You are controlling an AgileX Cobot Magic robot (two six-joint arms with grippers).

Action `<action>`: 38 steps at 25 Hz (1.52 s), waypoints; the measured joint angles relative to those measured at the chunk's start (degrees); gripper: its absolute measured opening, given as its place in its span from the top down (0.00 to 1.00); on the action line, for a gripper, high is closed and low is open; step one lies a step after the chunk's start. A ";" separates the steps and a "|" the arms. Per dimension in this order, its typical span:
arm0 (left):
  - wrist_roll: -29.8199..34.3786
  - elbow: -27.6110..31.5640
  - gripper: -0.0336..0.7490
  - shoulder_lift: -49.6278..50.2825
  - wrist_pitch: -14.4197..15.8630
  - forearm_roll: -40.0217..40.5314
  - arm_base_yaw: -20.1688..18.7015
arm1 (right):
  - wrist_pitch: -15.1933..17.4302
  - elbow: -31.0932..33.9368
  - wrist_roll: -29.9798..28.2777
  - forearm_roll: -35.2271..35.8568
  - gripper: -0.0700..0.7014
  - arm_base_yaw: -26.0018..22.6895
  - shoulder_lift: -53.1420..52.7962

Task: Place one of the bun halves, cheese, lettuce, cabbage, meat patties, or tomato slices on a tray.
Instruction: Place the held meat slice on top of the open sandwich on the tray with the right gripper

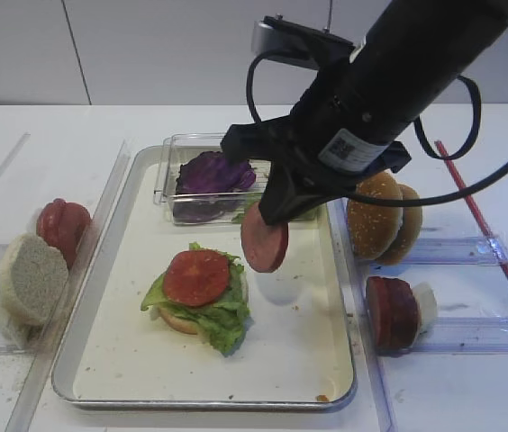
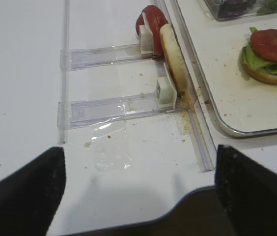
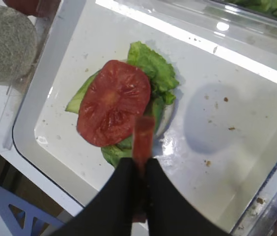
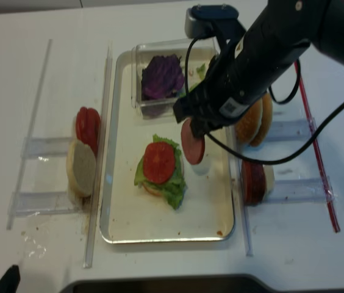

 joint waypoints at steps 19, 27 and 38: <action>-0.42 0.00 0.23 0.00 0.00 0.00 0.00 | -8.10 11.36 -20.87 25.66 0.81 -1.07 0.00; -0.42 0.00 0.23 0.00 0.00 0.00 0.00 | 1.56 11.36 -31.48 41.11 0.81 -9.88 3.16; -0.42 0.00 0.23 0.00 0.00 0.00 0.00 | 12.67 11.36 -43.02 58.07 0.81 -10.44 11.75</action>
